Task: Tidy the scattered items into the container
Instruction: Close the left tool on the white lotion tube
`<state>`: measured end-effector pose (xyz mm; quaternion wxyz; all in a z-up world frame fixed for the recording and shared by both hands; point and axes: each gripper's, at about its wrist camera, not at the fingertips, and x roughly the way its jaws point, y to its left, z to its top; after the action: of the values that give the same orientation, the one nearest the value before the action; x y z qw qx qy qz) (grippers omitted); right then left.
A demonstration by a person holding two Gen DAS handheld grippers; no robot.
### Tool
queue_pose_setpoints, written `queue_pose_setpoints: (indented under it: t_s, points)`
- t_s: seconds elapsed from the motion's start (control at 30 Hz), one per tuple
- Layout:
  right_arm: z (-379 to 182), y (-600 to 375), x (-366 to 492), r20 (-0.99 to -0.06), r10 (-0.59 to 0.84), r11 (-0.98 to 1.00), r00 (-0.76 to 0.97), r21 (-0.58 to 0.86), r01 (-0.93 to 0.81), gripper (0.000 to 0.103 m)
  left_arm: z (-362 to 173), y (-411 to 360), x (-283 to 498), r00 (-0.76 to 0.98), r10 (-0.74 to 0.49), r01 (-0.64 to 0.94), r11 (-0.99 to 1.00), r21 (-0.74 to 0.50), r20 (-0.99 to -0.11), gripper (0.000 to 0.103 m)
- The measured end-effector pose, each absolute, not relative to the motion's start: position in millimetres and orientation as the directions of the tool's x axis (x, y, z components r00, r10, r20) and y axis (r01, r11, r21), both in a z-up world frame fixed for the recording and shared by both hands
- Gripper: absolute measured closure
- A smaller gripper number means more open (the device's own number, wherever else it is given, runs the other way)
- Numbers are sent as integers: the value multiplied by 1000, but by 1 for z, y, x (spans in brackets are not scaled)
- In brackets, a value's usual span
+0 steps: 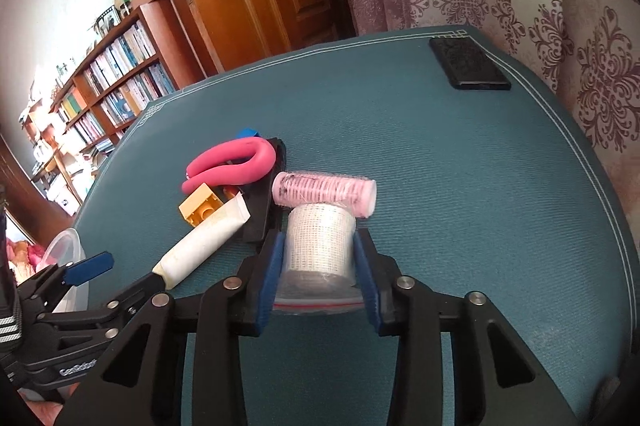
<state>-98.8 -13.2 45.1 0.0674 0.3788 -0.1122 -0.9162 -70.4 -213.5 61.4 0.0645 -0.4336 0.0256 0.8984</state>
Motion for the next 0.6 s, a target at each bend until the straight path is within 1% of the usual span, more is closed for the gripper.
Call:
queue_pose_setpoints:
  t_s: [0.2,0.4,0.53,0.6]
  points:
    - [42,-8,-90,-675,-184,-969,-715,247,16,64,55,-201,-81,-624,105,-192,-981,22,-775,14]
    - [35,-3,-91,-681,-198,-964,-705,266,13,64,48,-194,-92,-622,105,-212,-977,38,-776,16]
    - [32,-3,-90,-680,-199,-964,-705,265,16,64,42,-195,-97,-602,127,-224,-974,15,-788,31]
    - [31,-4,-89,-679,-198,-965,-707,262,18,64,43,-194,-96,-610,125,-229,-973,22,-782,33]
